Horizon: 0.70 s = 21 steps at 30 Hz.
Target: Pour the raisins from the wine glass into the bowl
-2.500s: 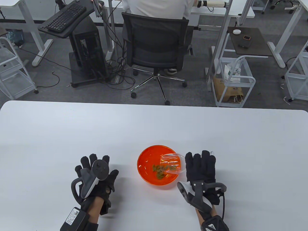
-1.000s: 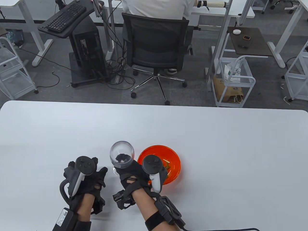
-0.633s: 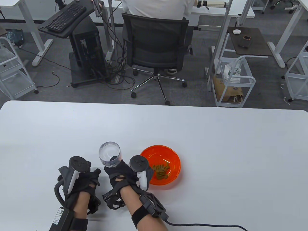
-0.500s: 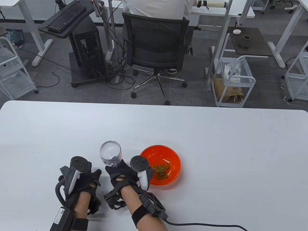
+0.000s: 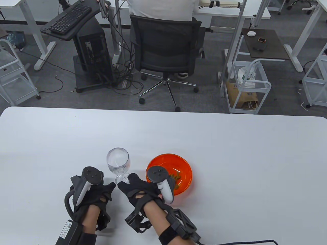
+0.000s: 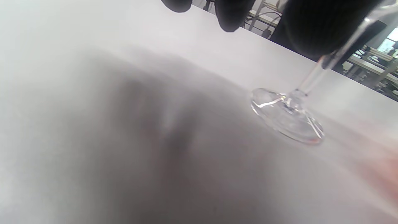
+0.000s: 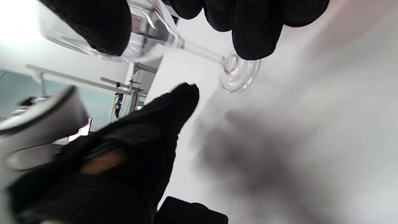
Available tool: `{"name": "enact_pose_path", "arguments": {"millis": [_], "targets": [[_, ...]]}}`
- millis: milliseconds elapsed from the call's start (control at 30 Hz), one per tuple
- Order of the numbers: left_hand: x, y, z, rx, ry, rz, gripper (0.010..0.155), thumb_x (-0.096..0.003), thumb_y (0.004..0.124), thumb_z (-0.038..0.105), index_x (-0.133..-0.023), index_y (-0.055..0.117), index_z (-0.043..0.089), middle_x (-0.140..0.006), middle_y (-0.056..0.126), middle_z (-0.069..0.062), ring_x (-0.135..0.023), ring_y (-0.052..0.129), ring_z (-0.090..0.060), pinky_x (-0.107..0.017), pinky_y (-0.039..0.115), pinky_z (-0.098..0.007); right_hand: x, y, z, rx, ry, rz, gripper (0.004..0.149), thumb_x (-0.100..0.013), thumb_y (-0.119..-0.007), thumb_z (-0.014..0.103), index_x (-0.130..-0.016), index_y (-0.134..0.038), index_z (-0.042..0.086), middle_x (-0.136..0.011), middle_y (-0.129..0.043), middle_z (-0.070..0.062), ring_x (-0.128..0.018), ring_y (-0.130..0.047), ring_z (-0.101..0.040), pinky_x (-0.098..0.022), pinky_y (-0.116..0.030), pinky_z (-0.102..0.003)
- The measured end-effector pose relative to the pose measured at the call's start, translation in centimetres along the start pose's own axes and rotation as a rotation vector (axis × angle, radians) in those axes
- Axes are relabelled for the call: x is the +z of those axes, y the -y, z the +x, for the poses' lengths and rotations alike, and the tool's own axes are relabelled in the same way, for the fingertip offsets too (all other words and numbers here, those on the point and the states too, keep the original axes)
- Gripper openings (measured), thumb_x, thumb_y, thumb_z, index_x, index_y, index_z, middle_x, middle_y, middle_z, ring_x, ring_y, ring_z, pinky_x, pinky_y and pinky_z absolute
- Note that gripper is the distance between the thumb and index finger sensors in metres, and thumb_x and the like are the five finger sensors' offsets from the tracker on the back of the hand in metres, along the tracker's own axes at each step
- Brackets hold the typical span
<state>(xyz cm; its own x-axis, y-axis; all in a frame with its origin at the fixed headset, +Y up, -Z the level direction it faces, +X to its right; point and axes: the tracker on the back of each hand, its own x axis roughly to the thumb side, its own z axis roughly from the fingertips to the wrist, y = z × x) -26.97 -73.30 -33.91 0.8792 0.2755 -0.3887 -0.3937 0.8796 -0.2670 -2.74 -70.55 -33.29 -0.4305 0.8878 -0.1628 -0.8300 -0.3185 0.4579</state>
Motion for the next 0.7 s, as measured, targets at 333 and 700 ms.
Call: {"name": "enact_pose_path", "arguments": {"millis": [333,700], "targets": [[0.9,2.0,2.8,-0.077,0.132,-0.124,0.108,-0.0398,0.075,0.071,-0.109,0.007,0.023,-0.122,0.005,-0.014,-0.107,0.001,-0.042,-0.073,0.008,-0.063,9.0,12.1,-3.9,0.48,0.181,-0.489,0.079,-0.054,-0.076,0.051,-0.111,-0.037,0.013,-0.118,-0.02,-0.026,-0.102,-0.019,-0.061,-0.071,-0.022,-0.073],[1.4,2.7,3.7,-0.142,0.135,-0.115,0.112,-0.0396,0.073,0.072,-0.105,-0.002,0.021,-0.12,0.001,-0.014,-0.106,-0.001,-0.042,-0.073,0.008,-0.062,10.2,14.2,-9.0,0.833,0.164,-0.69,0.086,-0.052,-0.075,0.056,-0.111,-0.023,0.02,-0.114,0.002,-0.021,-0.095,0.011,-0.055,-0.066,0.003,-0.069]]}}
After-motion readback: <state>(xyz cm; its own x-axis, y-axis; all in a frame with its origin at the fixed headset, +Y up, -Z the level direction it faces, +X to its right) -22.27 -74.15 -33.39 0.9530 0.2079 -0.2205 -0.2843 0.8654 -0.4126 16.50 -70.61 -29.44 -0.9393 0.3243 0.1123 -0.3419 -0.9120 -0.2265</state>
